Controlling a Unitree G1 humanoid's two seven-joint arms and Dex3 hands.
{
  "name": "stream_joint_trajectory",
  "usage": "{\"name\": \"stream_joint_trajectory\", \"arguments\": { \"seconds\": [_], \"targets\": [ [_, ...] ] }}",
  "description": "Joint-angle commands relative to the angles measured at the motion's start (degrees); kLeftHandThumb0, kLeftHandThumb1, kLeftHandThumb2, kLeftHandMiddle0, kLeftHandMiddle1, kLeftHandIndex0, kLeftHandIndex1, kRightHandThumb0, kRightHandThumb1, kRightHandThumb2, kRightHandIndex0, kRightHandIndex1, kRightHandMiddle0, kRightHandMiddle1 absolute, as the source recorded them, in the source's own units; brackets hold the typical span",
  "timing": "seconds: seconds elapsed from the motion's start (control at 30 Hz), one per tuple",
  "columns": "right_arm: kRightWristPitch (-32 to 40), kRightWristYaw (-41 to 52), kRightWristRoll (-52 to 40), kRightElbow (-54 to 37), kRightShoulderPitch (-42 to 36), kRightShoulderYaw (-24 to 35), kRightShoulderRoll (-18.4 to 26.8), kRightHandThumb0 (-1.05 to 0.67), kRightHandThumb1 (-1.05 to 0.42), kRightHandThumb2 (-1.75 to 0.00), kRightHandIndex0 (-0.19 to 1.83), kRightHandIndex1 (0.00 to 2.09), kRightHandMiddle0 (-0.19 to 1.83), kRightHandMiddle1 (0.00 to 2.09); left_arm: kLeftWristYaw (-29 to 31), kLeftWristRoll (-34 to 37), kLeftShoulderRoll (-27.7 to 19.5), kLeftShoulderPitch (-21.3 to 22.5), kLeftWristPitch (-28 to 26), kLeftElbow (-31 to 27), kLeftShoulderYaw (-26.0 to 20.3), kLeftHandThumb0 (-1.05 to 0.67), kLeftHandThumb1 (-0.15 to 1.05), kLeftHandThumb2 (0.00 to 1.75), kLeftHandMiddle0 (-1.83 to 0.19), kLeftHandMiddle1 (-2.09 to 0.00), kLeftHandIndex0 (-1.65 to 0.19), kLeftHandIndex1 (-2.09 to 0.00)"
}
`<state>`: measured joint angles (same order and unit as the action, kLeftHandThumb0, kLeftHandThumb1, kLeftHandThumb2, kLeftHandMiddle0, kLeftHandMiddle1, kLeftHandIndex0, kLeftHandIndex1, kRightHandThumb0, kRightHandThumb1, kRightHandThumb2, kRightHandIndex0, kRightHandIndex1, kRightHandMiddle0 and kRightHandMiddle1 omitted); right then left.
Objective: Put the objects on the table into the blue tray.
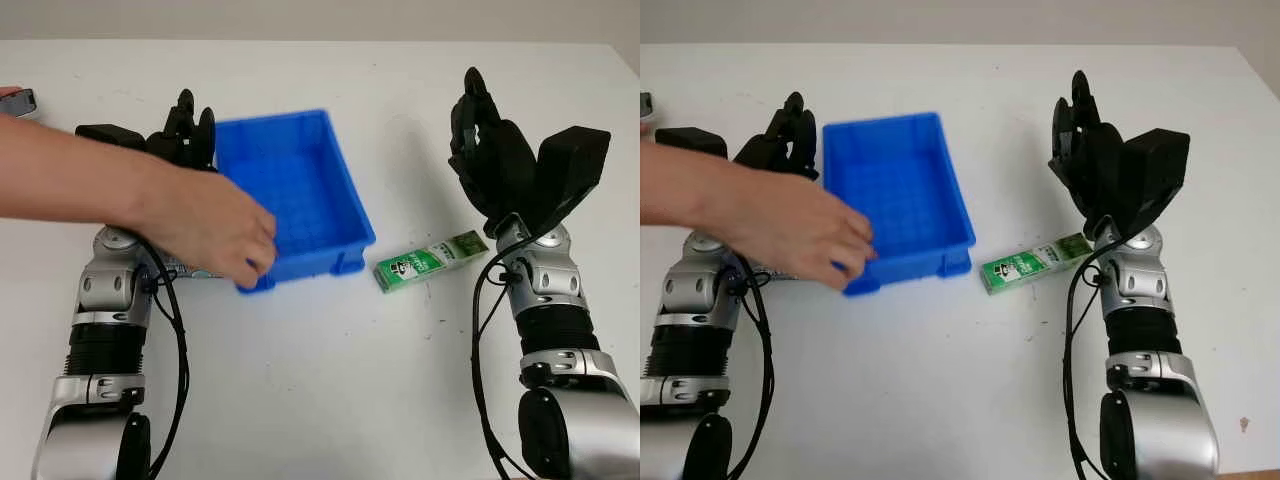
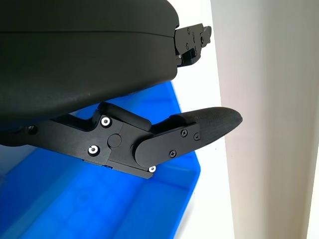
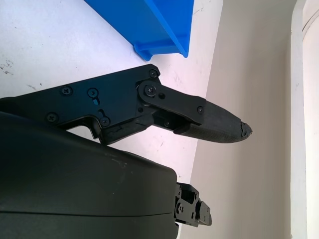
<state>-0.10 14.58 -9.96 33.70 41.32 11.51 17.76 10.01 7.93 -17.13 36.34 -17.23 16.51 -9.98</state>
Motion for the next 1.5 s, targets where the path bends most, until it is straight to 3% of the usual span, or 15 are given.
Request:
{"name": "stream_joint_trajectory", "arguments": {
  "seconds": [0.0,0.43,0.73,0.83,0.87,0.93,1.0,1.1,1.27,1.33,1.47],
  "targets": [
    [-0.8,0.2,-0.3,-1.0,-0.1,0.2,-0.2,-0.75,-1.05,-0.73,-0.19,0.0,-0.19,0.0,-0.2,-0.4,-0.4,-0.6,0.2,-1.2,0.0,-0.7,1.05,0.71,0.19,0.0,0.19,0.0],
    [-2.7,-0.2,0.7,1.8,0.6,-0.2,-0.3,-0.78,-1.05,-0.69,-0.19,0.0,-0.19,0.0,-0.4,0.1,-0.6,-0.7,0.1,-1.3,-0.4,-0.7,1.05,0.7,0.19,0.0,0.19,0.0],
    [-1.4,3.0,-0.3,-3.1,-0.3,-0.1,2.2,-0.78,-1.05,-0.65,-0.19,0.0,-0.19,0.0,0.3,-0.1,-1.1,-0.3,0.2,-0.6,-0.1,-0.71,1.05,0.7,0.19,0.0,0.19,0.0],
    [-2.7,6.5,2.0,-5.9,-0.6,-1.4,5.9,-0.78,-1.05,-0.56,-0.19,0.0,-0.19,0.0,0.0,-0.2,-1.2,-0.3,0.1,-0.7,-0.3,-0.71,1.05,0.7,0.19,0.0,0.19,0.0],
    [-4.8,8.3,5.0,-7.0,-0.6,-3.2,9.1,-0.79,-1.05,-0.5,-0.19,0.0,-0.18,0.01,0.0,-0.2,-1.2,-0.4,0.0,-0.9,-0.3,-0.71,1.05,0.7,0.19,0.0,0.19,0.0],
    [-5.4,13.3,8.7,-10.5,-0.6,-5.7,14.5,-0.81,-1.05,-0.24,-0.17,0.03,-0.14,0.04,0.1,0.0,-1.3,-0.5,0.1,-1.1,-0.4,-0.71,1.05,0.7,0.19,0.0,0.19,0.0],
    [-7.4,15.6,14.4,-15.9,-1.7,-8.2,19.7,-0.8,-0.98,-0.1,-0.09,0.08,-0.07,0.08,0.4,0.3,-1.4,-0.7,0.3,-1.3,-0.5,-0.7,1.05,0.7,0.19,0.0,0.19,0.0],
    [-11.2,16.4,21.5,-22.7,-4.1,-10.4,24.9,-0.81,-0.91,-0.05,0.1,0.14,0.09,0.12,0.4,0.4,-1.4,-0.8,0.2,-1.5,-0.6,-0.7,1.05,0.7,0.19,0.0,0.19,0.0],
    [-18.5,20.5,27.5,-31.7,-9.8,-12.6,32.0,-0.71,-0.81,-0.04,0.24,0.14,0.25,0.11,0.5,0.5,-1.4,-0.8,0.0,-1.5,-0.5,-0.69,1.05,0.72,0.19,0.0,0.19,0.0],
    [-21.8,20.2,31.0,-33.8,-11.8,-13.3,34.0,-0.72,-0.77,-0.04,0.32,0.15,0.33,0.1,0.6,0.6,-1.2,-0.7,-0.1,-1.6,-0.4,-0.69,1.05,0.73,0.19,0.0,0.19,0.0],
    [-21.7,22.0,34.3,-37.5,-14.2,-13.3,36.1,-0.66,-0.75,-0.04,0.34,0.13,0.35,0.08,0.7,0.7,-1.3,-0.4,-0.3,-1.6,-0.4,-0.69,1.05,0.74,0.19,0.0,0.19,0.0]
  ]
}}
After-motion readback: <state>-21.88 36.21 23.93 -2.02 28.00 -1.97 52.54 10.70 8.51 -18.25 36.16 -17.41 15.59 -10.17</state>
